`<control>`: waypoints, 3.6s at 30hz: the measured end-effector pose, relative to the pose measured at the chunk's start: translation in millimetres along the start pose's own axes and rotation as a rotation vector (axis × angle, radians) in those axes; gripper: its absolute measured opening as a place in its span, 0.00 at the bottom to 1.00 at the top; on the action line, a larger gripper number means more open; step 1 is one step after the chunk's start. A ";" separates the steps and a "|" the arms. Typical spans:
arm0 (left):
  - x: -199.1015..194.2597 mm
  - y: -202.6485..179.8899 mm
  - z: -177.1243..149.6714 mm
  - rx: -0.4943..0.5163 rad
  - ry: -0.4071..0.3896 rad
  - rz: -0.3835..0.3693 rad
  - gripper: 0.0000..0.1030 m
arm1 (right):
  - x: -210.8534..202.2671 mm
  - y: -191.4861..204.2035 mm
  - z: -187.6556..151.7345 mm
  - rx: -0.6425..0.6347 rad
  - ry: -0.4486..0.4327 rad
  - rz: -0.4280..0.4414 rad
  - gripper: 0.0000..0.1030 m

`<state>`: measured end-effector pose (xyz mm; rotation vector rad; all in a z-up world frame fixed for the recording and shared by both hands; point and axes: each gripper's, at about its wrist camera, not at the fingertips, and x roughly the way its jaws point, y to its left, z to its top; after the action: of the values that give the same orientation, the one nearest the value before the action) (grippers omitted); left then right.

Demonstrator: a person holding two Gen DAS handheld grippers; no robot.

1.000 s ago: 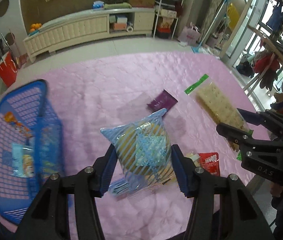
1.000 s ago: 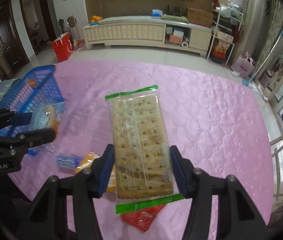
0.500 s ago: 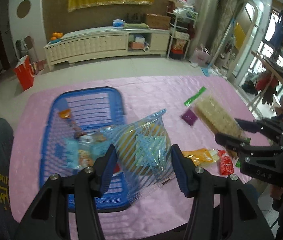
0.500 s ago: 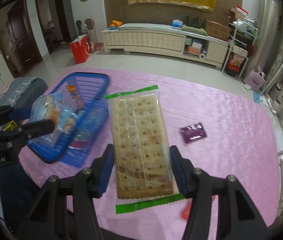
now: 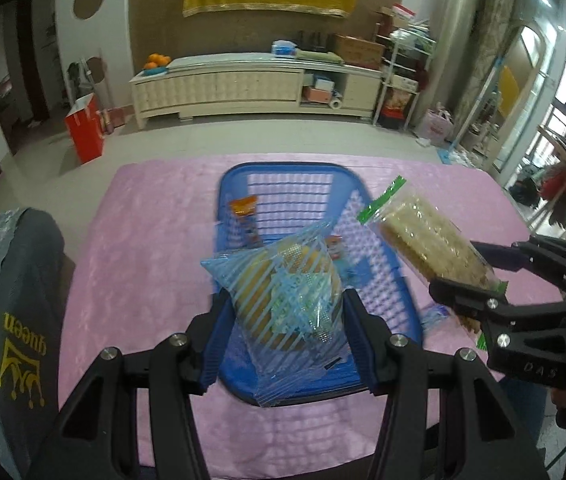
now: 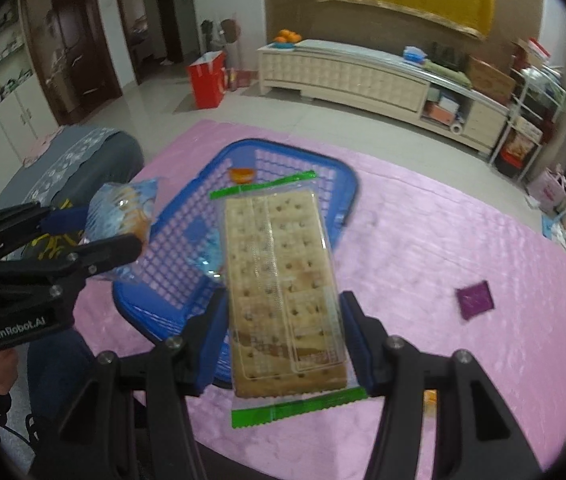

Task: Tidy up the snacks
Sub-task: 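Carry the bread bag and cracker pack over the blue basket and open both grippers, then move both grippers back to the snacks and grasp the red pouch with the right gripper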

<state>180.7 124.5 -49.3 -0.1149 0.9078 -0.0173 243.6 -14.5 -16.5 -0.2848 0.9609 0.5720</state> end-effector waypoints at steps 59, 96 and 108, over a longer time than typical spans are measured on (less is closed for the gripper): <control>42.5 -30.9 -3.8 0.041 0.116 -0.060 0.62 | 7.1 -47.6 -31.6 0.093 0.040 -0.087 0.90; 90.6 -245.0 -21.3 0.313 0.217 -0.140 0.65 | -27.4 -225.9 -164.0 0.311 0.112 -0.177 0.90; 137.6 -256.5 -45.7 0.322 0.298 -0.133 0.65 | 37.5 -256.6 -211.3 0.564 0.289 -0.132 0.90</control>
<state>238.1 -143.4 -157.8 0.1308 1.1814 -0.3095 262.3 -311.5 -169.4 0.0790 1.3283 0.1227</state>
